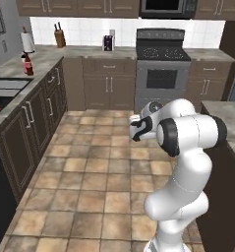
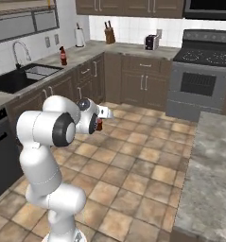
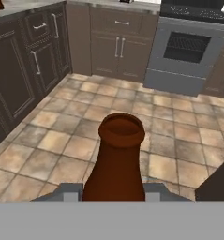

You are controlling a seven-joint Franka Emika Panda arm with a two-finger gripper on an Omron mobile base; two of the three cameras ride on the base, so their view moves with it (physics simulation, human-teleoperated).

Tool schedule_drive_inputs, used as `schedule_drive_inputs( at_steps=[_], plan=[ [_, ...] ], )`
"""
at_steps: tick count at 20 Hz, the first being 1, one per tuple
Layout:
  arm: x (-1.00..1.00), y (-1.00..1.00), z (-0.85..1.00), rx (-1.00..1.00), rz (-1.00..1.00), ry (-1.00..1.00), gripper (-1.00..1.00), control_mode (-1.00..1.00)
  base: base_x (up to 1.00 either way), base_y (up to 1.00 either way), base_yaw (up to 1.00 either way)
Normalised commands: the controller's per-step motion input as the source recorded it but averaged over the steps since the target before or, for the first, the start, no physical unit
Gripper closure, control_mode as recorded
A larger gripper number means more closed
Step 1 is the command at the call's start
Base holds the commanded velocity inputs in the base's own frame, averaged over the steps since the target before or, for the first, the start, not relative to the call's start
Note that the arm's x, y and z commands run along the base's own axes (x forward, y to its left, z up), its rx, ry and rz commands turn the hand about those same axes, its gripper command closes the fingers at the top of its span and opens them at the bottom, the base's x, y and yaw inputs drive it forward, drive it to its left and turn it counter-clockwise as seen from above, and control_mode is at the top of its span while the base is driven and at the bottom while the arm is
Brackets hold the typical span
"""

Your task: Place the large bottle from the dining counter next to the other large bottle outside the sink, and place the small bottle from the dining counter next to the other small bottle inside the sink.

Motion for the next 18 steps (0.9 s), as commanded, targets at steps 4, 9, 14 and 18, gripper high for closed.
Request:
schedule_drive_inputs(
  at_steps=[4,9,14,18],
  plan=[
    [0.00,0.00,0.00,0.00,0.00,0.00,1.00,1.00,0.63,0.44,0.19],
    [0.00,0.00,0.00,0.00,0.00,0.00,1.00,1.00,0.59,0.55,0.17],
    [0.00,0.00,0.00,0.00,0.00,0.00,1.00,1.00,0.58,0.32,0.21],
    [0.00,0.00,0.00,0.00,0.00,0.00,1.00,1.00,0.69,0.18,0.26]
  ],
)
